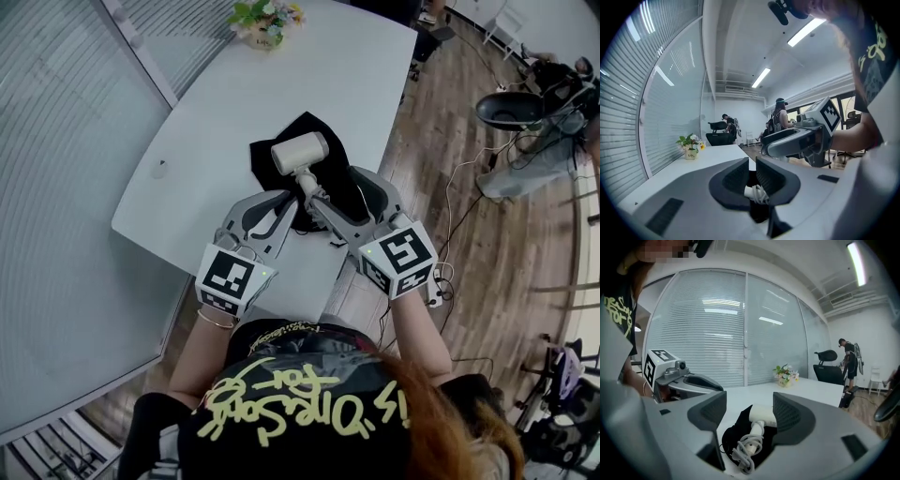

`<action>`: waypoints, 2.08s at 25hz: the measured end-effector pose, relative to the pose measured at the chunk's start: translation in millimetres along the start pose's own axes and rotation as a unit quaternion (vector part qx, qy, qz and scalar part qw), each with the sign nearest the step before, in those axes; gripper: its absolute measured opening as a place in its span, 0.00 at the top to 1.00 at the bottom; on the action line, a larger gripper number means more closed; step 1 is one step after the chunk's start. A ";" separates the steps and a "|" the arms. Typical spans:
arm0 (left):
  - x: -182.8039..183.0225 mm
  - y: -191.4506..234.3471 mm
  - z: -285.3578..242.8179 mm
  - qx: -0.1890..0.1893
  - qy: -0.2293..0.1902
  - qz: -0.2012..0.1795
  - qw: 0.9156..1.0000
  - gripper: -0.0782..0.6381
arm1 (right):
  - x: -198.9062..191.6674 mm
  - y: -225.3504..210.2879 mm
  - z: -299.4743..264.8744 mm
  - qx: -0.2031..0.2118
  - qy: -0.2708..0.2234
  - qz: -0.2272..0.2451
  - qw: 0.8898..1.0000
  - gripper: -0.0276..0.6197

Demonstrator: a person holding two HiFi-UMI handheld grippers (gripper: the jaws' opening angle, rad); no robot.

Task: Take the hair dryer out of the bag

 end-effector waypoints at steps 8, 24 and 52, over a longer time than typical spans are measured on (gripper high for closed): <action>23.5 -10.2 13.0 0.012 -0.056 0.003 0.998 0.84 | 17.3 6.3 18.3 -0.010 -0.054 0.022 0.998 0.48; 42.3 -40.2 18.4 0.019 -0.078 -0.005 0.997 0.84 | 39.6 8.5 45.5 -0.003 -0.100 0.051 0.994 0.76; 40.8 -39.5 22.6 0.029 -0.088 -0.007 0.996 0.84 | 47.5 14.5 50.2 -0.026 -0.135 0.074 0.988 0.95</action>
Point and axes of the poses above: the fingertips, and each gripper's own axes: z backward along the fingers, y to its left, x out of its top, the point moved 5 cm from there along z, backward along the fingers, and after that the axes turned 11 degrees about z, right-handed, at the moved point
